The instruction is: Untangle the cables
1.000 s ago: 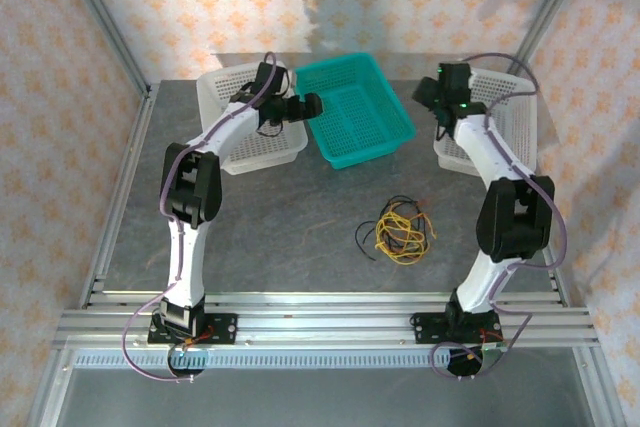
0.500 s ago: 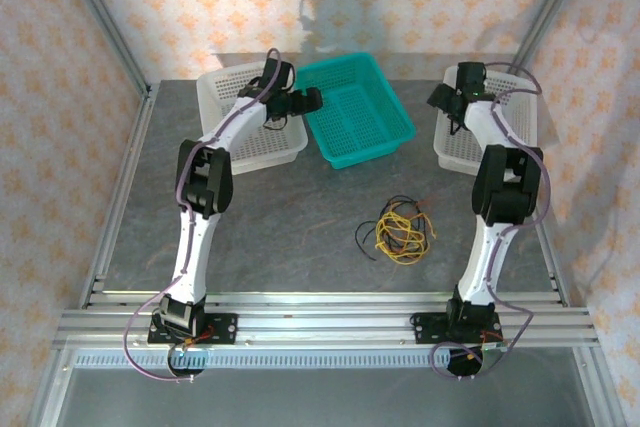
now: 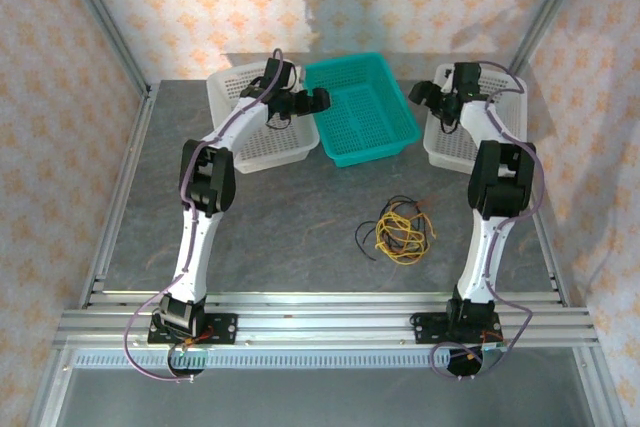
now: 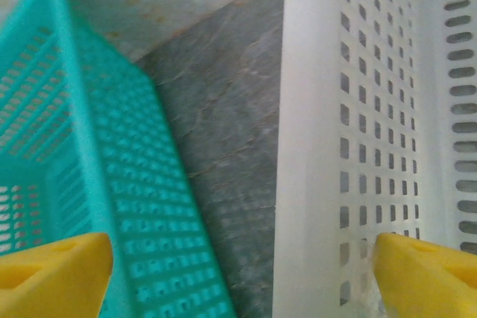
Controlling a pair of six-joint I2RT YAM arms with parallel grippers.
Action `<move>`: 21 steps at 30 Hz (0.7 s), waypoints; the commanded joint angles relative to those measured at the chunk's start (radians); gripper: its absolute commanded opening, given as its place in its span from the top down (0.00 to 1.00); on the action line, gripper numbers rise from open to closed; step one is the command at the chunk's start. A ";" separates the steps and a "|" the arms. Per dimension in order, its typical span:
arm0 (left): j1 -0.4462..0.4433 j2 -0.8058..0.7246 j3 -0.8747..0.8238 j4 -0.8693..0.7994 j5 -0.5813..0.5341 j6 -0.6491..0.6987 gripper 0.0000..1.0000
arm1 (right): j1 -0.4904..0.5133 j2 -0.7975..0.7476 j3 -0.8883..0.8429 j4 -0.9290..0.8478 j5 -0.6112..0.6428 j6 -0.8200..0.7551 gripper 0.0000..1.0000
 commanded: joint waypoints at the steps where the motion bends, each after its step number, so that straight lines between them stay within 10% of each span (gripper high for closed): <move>1: -0.023 0.030 0.037 0.035 0.076 0.019 0.01 | 0.034 -0.017 0.006 0.052 -0.092 -0.045 0.10; 14: -0.040 0.034 0.045 0.049 0.131 0.030 0.01 | 0.104 -0.057 -0.054 0.088 -0.149 -0.060 0.10; 21: -0.031 0.023 0.044 0.029 0.050 0.035 0.03 | 0.146 -0.133 -0.166 0.114 0.020 0.037 0.19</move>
